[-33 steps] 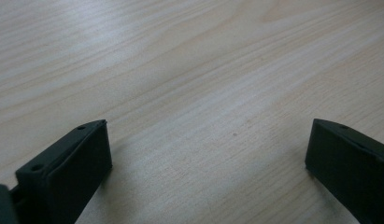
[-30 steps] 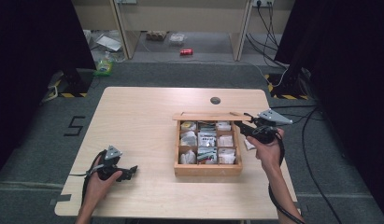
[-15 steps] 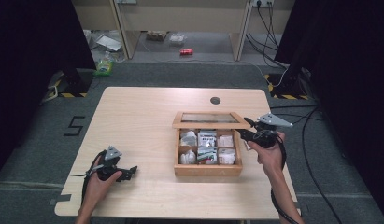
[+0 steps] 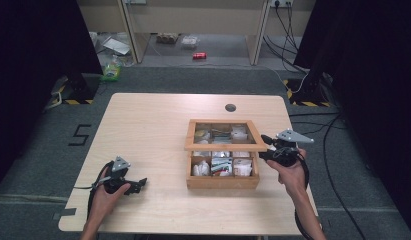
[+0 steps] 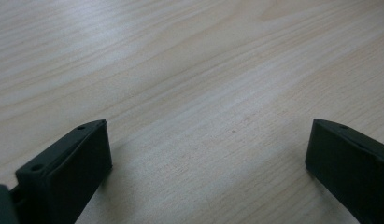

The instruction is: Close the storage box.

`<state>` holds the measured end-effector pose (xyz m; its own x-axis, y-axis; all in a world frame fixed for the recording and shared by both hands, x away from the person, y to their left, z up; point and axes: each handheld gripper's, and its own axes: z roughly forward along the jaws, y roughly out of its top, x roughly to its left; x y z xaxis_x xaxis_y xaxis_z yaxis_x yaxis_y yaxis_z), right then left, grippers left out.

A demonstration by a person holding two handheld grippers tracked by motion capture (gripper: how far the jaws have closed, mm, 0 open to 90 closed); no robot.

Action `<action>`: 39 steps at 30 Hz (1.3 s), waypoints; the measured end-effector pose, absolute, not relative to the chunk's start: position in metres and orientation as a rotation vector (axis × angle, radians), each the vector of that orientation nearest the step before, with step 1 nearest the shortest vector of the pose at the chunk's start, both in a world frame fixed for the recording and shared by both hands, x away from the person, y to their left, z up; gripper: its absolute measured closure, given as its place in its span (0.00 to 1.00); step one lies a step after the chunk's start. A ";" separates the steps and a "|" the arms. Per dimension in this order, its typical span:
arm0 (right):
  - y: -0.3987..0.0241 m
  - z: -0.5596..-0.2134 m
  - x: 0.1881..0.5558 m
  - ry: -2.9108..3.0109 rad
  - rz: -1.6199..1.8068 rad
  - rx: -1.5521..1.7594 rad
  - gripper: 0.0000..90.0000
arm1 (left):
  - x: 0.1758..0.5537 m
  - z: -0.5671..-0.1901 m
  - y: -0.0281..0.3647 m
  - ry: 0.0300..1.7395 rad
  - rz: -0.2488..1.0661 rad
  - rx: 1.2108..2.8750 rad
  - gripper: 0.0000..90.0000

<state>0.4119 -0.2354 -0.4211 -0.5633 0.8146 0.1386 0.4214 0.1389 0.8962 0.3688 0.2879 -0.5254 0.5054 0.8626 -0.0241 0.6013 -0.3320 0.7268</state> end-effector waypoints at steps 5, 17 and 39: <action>-0.239 -0.423 0.413 2.063 1.425 1.170 0.52 | 0.369 -0.525 0.288 1.195 0.485 2.057 0.00; -0.250 -0.431 0.417 2.110 1.451 1.192 0.48 | 0.369 -0.525 0.288 1.194 0.485 2.059 0.00; -0.286 -0.430 0.417 1.972 1.471 1.326 0.49 | 0.368 -0.525 0.288 1.196 0.486 2.059 0.00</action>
<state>0.4171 -0.2855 -0.4304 -0.5038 0.8284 0.2449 0.4707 0.0256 0.8819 0.3679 0.2885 -0.5254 0.5042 0.8633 -0.0237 0.6019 -0.3316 0.7264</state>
